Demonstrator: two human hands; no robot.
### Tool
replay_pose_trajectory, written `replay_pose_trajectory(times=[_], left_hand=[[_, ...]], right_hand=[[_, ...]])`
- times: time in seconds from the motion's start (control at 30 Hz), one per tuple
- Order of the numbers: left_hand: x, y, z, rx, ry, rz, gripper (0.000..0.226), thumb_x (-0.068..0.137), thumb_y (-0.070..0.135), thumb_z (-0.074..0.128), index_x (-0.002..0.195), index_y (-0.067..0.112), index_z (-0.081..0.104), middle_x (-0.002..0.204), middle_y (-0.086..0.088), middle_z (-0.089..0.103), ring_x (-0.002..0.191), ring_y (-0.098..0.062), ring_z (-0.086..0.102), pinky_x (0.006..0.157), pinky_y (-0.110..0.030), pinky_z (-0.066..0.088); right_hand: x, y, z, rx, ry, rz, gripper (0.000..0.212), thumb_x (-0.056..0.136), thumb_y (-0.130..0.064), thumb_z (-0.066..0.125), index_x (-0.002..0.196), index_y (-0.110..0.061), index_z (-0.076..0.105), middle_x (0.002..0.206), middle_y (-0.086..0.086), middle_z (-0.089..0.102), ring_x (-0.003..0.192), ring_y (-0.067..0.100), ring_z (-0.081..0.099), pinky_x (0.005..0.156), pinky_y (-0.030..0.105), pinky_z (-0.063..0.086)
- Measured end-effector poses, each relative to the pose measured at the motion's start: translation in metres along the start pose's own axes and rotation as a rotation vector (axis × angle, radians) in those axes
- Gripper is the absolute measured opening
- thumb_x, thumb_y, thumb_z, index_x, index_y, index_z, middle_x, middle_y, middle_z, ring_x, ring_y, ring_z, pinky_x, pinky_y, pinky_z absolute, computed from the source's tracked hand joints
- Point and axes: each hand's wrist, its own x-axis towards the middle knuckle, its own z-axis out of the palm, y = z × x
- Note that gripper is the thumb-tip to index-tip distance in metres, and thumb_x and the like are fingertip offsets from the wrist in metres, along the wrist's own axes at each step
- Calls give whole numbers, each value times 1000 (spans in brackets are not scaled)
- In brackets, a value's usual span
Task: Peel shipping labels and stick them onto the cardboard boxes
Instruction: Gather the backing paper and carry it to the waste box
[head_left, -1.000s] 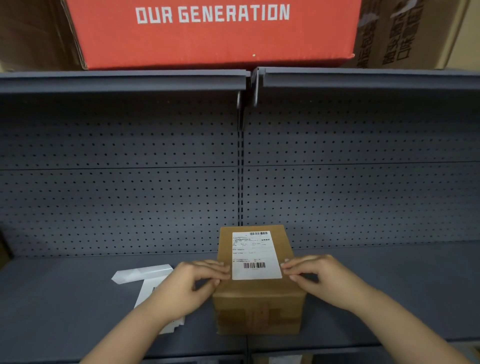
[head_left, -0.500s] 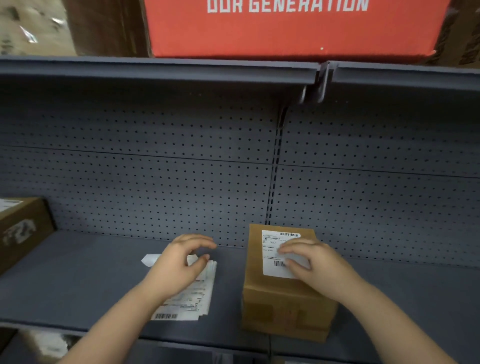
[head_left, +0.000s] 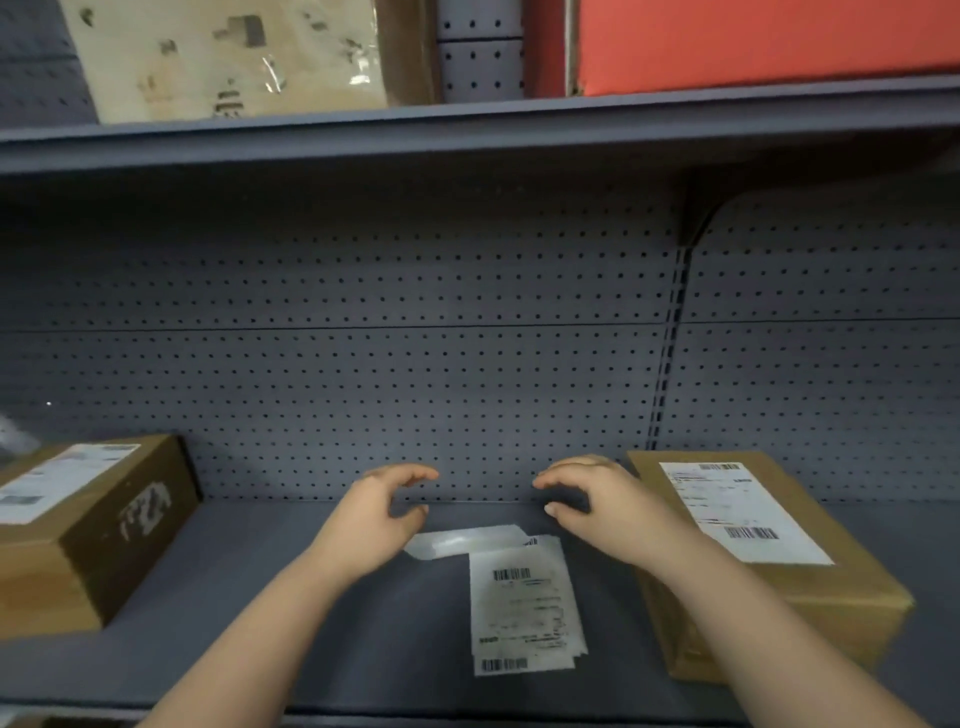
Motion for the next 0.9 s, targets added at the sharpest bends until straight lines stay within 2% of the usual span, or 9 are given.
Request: replay_pose_trajectory(times=[0.2,0.33,0.47,0.6,0.73,0.9], left_hand=[[20,-48,8,142,-202,-42,51,82,21,63,130,35,50,136,10,52,130,-9,41,107,-26,35],[28,-65,28,163,-310,-49,57,80,34,69,133,32,47,138,6,49,129,-14,39,104,-22,32],[33,-71,52,203,-335,-29,60,81,37,68,135,29,45,137,0,49,129,-16,38,105,-25,32],[41,-75,61,228,-381,-17,59,80,37,67,134,30,45,136,2,53,124,-15,45,104,-27,37],[51,-78,61,208,-400,-1,56,79,33,64,132,36,45,131,6,58,118,-11,51,100,-25,42],[58,-73,57,171,-411,24,56,83,25,62,135,35,44,120,8,60,108,-6,54,93,-19,42]], right_hand=[[28,-10,55,-29,-86,53,37,88,-28,59,124,-37,54,130,-11,53,124,6,42,104,31,39],[40,1,86,-63,-137,144,43,87,-26,58,127,-40,49,136,-5,50,126,11,41,104,32,39],[45,12,104,-141,-188,181,53,88,-21,58,138,-28,41,144,0,44,138,18,25,112,35,29],[49,15,115,-198,-212,193,56,92,-23,54,143,-28,33,152,-2,34,144,21,11,117,39,16],[51,10,119,-258,-143,178,47,89,-14,51,135,-23,47,138,2,50,136,22,24,110,35,24],[53,7,113,-231,-123,191,49,87,-3,48,132,-22,49,129,5,55,127,21,33,102,31,34]])
